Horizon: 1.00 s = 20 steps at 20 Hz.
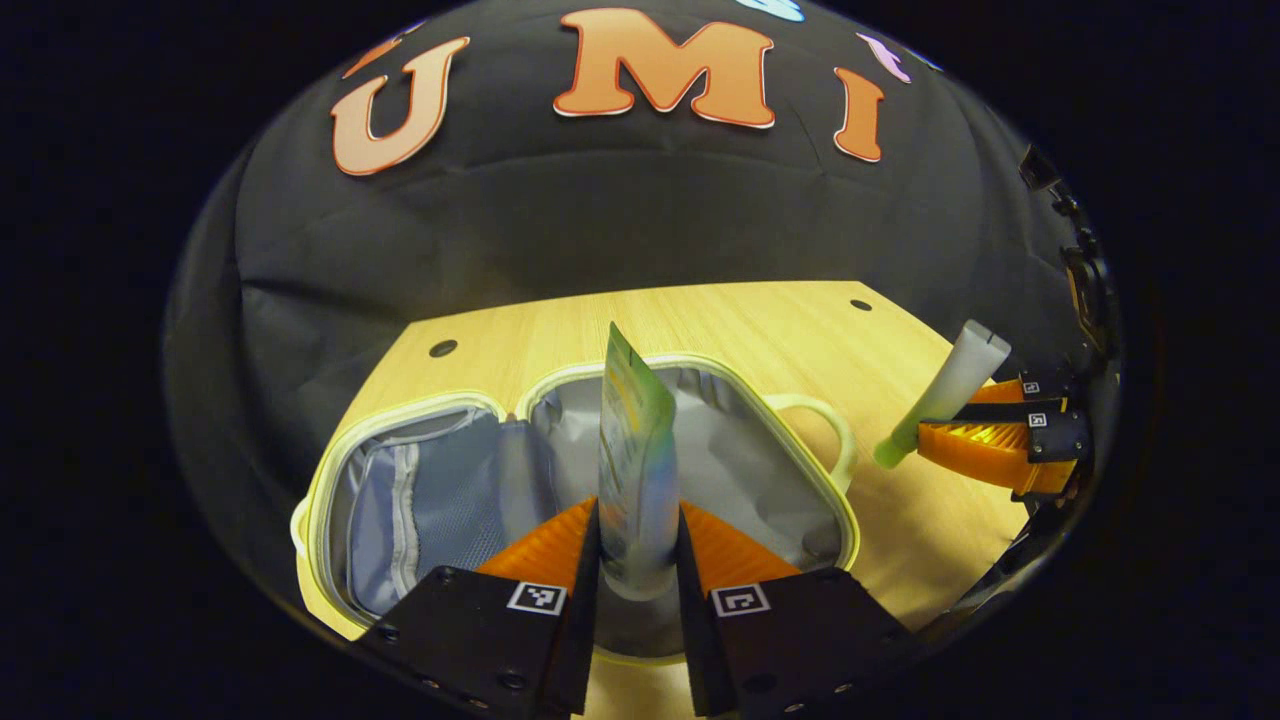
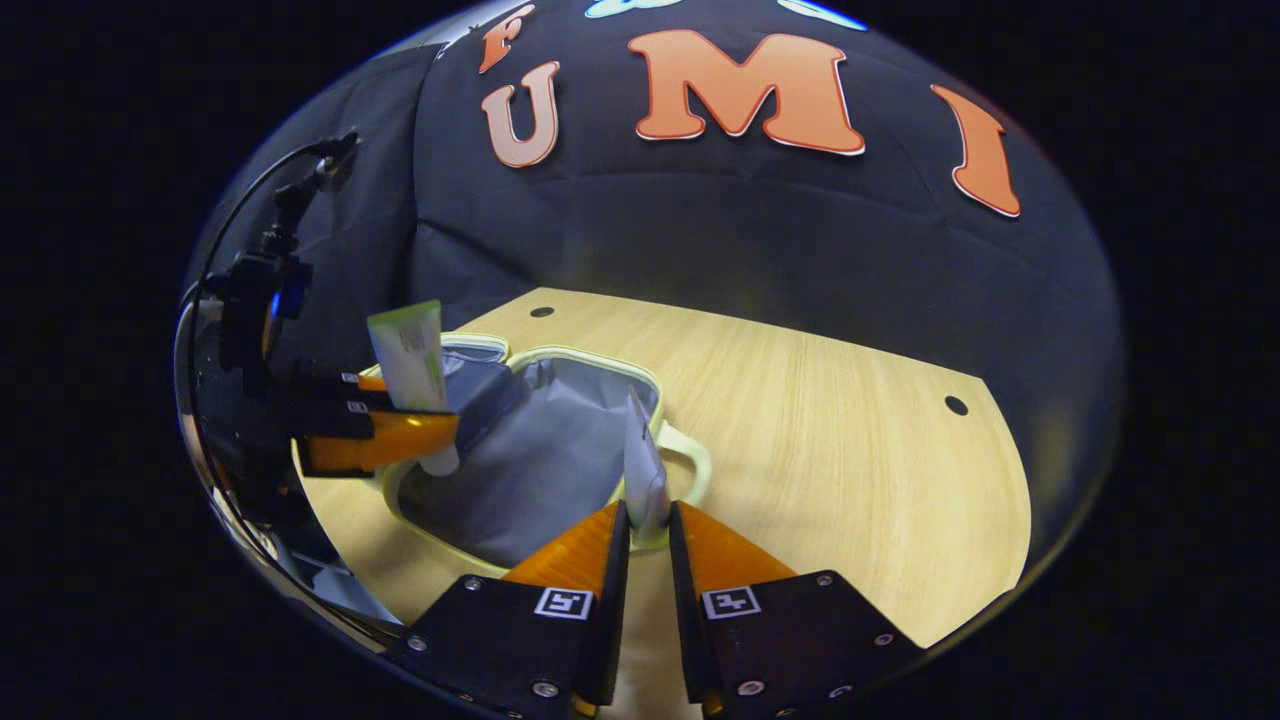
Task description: First open the suitcase, pack the skin care products into it, and then close the suitcase.
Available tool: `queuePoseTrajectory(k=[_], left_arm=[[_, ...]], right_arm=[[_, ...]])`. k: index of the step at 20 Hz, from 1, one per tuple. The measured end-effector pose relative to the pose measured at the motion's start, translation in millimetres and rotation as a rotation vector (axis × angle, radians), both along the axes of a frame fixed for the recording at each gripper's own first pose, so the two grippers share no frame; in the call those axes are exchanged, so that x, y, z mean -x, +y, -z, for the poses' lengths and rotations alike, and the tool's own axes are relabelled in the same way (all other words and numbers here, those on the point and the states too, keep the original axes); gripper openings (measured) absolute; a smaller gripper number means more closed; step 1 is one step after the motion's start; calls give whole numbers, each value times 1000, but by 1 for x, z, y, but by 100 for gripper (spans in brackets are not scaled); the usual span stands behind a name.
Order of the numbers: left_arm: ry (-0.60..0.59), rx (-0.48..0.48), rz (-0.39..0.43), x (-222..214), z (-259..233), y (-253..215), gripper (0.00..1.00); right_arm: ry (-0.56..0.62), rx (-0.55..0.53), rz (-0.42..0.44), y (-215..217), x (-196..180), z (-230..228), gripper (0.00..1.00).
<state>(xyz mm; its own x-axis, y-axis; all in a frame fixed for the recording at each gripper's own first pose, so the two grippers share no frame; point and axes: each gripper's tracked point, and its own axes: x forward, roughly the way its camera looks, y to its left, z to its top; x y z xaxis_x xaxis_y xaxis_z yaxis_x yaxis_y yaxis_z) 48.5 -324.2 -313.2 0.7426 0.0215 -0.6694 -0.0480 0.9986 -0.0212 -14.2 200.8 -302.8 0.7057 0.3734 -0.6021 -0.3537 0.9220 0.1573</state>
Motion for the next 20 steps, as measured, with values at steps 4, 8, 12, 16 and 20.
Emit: queuePoseTrajectory(k=[4, 8, 12, 16, 20], left_arm=[[84, 49, 67, 8, 17, 1, 38], [192, 124, 78, 17, 40, -1, 39], [274, 140, 28, 14, 57, -3, 38], [349, 157, -106, 3, 68, -1, 38], [330, 180, -155, -7, 67, -2, 44]], right_arm=[[18, 15, 17, 33, 3, 0, 26], [51, 30, 10, 60, 3, 7, 26], [105, 38, -28, 71, 1, 22, 26], [146, 34, -49, 68, -8, 34, 26], [165, 28, -80, 65, -15, 40, 26]])
